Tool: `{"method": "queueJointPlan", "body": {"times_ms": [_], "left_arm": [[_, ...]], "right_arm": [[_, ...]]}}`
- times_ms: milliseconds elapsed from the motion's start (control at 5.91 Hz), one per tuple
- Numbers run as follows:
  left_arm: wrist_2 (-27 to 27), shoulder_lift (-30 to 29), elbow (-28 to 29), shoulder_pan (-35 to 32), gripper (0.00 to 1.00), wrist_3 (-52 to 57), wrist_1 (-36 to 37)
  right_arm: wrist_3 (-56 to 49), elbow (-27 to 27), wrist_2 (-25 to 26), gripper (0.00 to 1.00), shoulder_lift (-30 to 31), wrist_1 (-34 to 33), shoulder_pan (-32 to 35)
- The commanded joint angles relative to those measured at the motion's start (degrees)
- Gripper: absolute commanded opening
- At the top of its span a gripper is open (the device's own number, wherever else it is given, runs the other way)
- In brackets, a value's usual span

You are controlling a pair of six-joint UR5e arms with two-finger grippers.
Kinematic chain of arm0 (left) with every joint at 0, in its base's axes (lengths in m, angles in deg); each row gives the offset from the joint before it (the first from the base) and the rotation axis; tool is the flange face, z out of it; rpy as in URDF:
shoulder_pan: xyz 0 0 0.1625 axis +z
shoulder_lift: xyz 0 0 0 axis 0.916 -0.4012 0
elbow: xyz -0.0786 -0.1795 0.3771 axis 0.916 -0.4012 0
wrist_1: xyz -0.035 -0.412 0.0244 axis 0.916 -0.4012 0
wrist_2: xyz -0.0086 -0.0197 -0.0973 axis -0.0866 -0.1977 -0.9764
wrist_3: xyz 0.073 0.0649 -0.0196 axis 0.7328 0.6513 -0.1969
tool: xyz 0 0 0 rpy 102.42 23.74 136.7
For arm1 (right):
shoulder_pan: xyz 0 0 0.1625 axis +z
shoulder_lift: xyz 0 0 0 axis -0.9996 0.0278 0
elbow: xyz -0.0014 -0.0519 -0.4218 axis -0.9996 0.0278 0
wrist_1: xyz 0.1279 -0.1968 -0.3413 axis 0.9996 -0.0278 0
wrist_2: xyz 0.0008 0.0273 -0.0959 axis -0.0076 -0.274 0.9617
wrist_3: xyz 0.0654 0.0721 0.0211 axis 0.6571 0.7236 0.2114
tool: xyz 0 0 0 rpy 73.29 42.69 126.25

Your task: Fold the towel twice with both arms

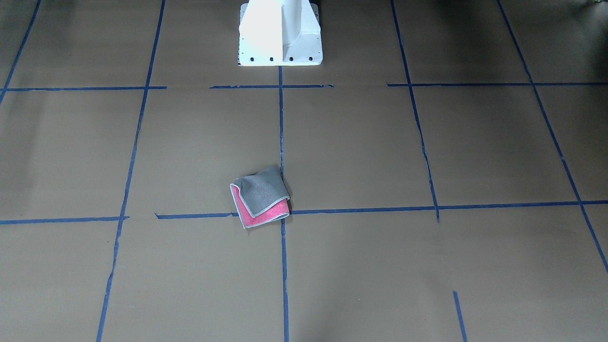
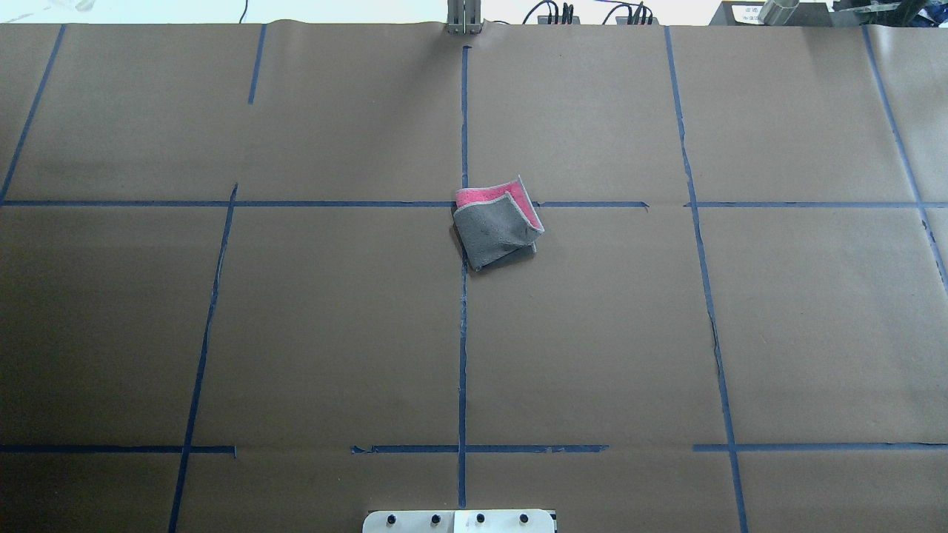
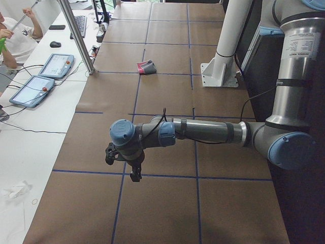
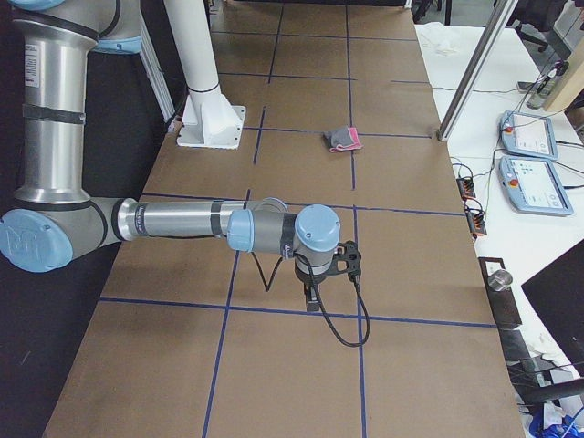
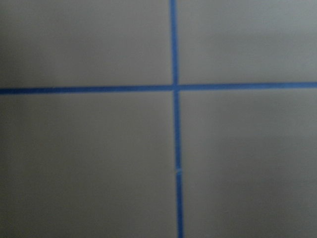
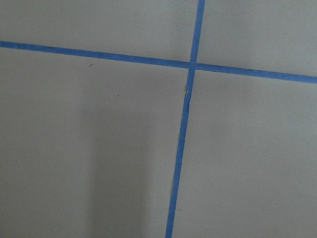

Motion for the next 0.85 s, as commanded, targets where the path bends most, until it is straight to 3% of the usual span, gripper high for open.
{"method": "queueJointPlan", "body": {"times_ms": [0, 677], "left_arm": [[-0.09, 0.63, 1.06, -0.25, 1.0, 0.94, -1.06], [0.18, 0.28, 0.79, -0.25, 1.0, 0.67, -1.06]], "right_arm": [[0.5, 2.29, -2.07, 1.0, 0.08, 1.23, 0.02], [2.87, 2.38, -1.99, 1.0, 0.25, 1.32, 0.11]]}}
